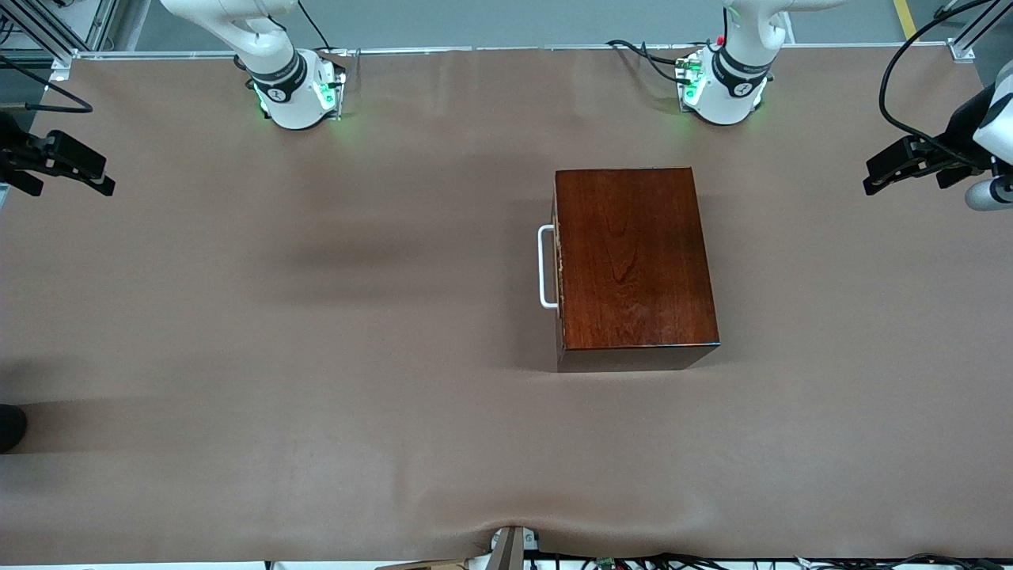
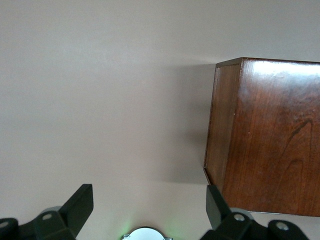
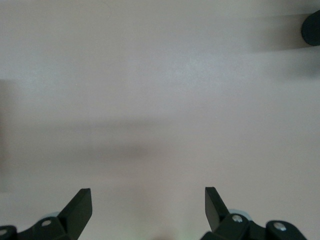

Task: Open drawer, take yellow block, close drawer
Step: 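Reach the left gripper toward the white drawer handle of the box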

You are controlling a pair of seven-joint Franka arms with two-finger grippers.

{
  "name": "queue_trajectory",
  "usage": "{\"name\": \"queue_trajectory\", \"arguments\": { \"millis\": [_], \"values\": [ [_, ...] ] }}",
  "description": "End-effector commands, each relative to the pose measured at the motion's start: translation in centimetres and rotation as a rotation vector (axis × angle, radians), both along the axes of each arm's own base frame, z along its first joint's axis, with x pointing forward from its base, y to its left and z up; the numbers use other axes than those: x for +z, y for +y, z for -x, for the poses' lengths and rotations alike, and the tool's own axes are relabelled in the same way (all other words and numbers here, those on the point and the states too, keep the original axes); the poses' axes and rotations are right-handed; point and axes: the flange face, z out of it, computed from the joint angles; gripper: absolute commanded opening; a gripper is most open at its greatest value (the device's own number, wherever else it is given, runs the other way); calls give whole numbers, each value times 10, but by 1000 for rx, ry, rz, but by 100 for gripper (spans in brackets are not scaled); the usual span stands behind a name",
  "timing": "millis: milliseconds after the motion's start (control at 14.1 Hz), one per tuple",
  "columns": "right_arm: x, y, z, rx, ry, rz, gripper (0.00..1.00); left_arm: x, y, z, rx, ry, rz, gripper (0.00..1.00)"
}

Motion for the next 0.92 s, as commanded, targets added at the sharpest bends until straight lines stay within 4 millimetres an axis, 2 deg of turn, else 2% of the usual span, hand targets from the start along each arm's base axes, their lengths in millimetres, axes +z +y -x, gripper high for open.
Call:
{"name": "queue_trajectory", "arguments": {
  "millis": [0,213,284,355,426,497,639,852],
  "values": [
    [3,-6,3,-6,-2,19,100,4,4,0,4,-7,-24,100],
    [3,-14,3,-22,-1,17,100,3,-4,0,-10,-6,-26,100],
    [3,-14,3,-22,-1,17,100,-1,-10,-7,-21,0,-21,100],
    [3,-12,3,-19,-1,16,100,-6,-30,-17,-54,3,-18,100],
    [2,-12,2,-19,-1,15,100,-14,-63,-22,-77,12,-20,100],
    [2,-14,2,-22,-2,15,100,-19,-91,-25,-17,12,-23,100],
    [-1,-15,0,-24,4,15,100,-32,-167,-35,7,4,-23,100],
    [-5,-18,-4,-7,-1,16,100,-63,-246,-43,-75,-16,-5,100]
  ]
}}
